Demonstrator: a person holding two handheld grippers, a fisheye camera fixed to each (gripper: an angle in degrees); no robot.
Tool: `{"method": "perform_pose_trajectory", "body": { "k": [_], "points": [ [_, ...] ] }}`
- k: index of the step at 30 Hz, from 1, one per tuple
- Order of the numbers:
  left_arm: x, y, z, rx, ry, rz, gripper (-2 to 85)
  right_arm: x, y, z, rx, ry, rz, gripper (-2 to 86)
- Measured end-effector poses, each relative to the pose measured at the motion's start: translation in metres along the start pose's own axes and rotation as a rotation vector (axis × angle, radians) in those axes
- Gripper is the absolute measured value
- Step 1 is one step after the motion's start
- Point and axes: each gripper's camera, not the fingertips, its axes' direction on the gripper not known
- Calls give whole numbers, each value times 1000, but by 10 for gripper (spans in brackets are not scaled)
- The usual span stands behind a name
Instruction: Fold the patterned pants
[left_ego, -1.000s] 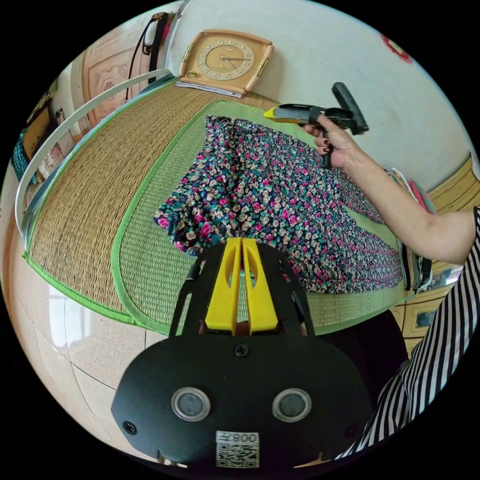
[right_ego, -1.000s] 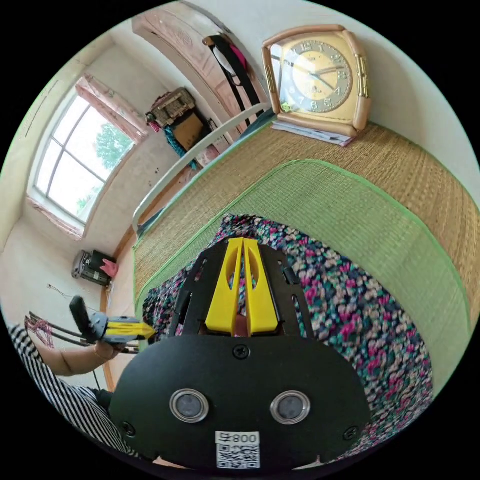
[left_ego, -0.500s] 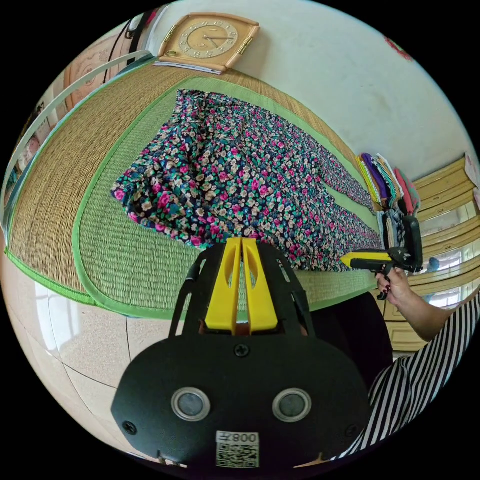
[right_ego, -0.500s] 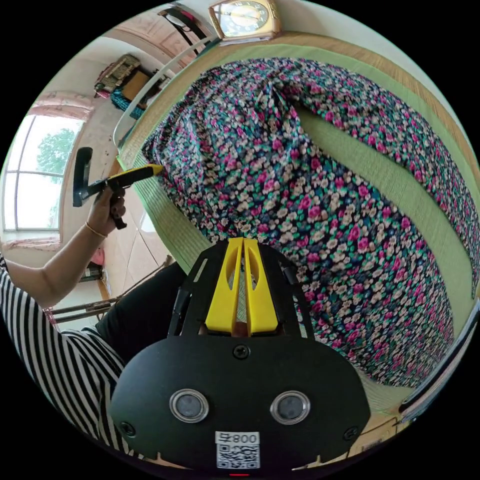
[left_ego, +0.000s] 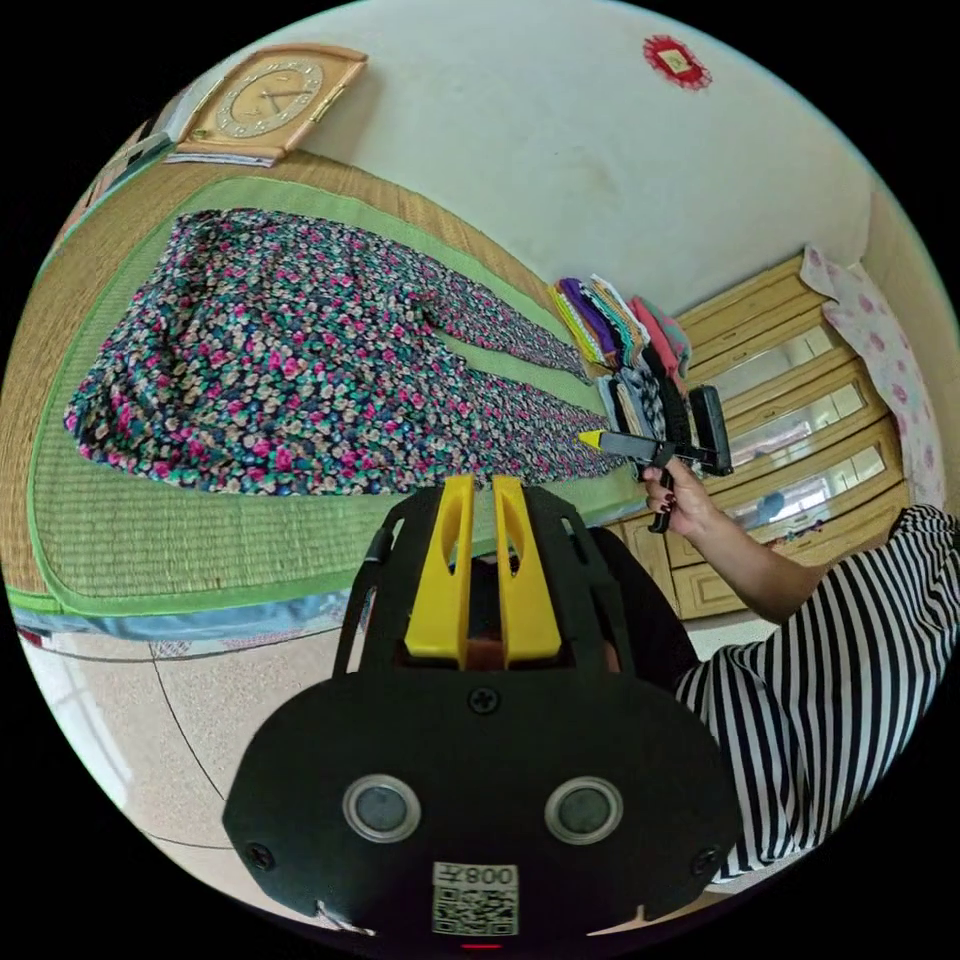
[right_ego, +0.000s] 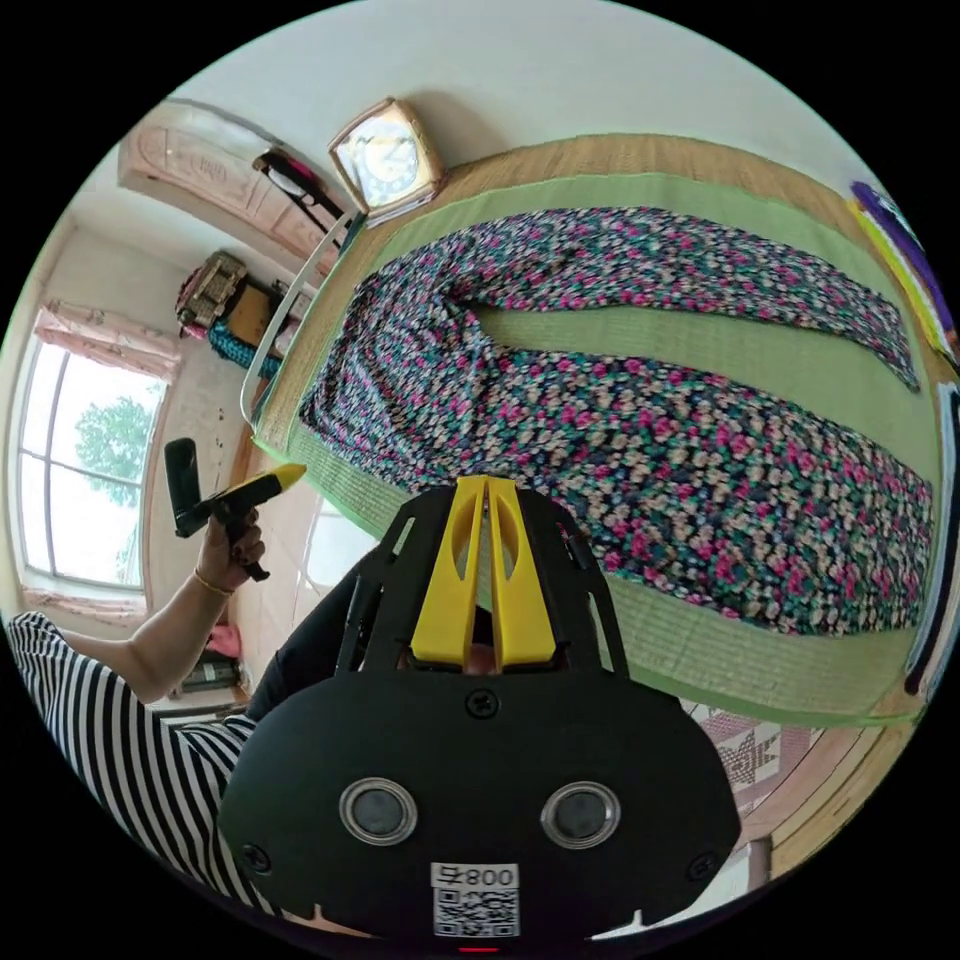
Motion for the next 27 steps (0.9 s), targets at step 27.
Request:
{"method": "perform_pose_trajectory", "body": {
  "k": [27],
  "points": [
    [279, -407, 622, -393, -223, 709, 88, 281, -43, -149, 336, 293, 323, 68]
  ]
}}
